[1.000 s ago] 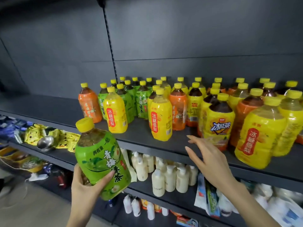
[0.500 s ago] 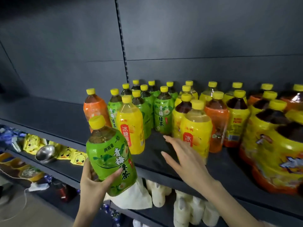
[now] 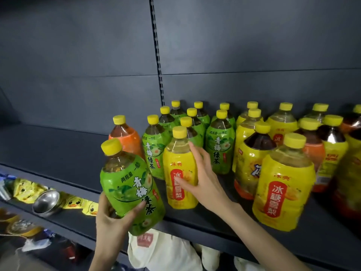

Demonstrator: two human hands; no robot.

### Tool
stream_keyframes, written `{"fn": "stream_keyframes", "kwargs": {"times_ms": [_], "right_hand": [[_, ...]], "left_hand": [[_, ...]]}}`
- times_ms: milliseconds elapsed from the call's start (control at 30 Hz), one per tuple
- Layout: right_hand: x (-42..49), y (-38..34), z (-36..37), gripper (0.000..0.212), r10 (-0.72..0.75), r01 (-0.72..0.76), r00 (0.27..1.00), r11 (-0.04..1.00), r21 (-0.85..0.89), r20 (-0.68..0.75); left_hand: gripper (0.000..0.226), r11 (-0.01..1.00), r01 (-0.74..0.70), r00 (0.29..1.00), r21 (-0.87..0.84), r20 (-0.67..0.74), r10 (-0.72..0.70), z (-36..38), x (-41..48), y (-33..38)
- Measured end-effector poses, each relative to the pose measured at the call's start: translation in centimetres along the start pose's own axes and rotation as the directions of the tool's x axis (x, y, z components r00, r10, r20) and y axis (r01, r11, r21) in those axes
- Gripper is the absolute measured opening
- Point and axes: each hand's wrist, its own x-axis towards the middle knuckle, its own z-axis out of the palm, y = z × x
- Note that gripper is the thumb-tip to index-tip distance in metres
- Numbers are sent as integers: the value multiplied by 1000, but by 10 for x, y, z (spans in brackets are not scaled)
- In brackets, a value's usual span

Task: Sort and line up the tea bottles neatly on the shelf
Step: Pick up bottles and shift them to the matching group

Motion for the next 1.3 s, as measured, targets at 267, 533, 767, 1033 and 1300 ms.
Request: {"fn": "stream_keyframes", "kwargs": {"times_ms": [267, 533, 767, 1033, 1300], "right_hand": [[-9, -5, 10, 80, 116, -119, 979, 993, -7, -168], [-15, -5, -1, 92, 258, -256, 953, 966, 36, -159], [-35, -20, 3, 91, 316, -303, 895, 949, 88, -316], [-102, -39, -36, 89, 308, -313, 831, 947, 68, -463], [-157, -44, -104, 93, 330, -376, 734, 925, 49, -593]], "left_hand": [[67, 998, 29, 985, -64, 172, -17, -8, 42, -6], [64, 995, 48, 956, -89, 294, -20, 13, 57, -17], [68, 994, 32, 933, -103, 360, 7, 27, 55, -18], [71, 988, 73, 910, -135, 413, -11, 56, 46, -20], [76, 990, 75, 858, -117, 514, -4, 94, 32, -20]]}}
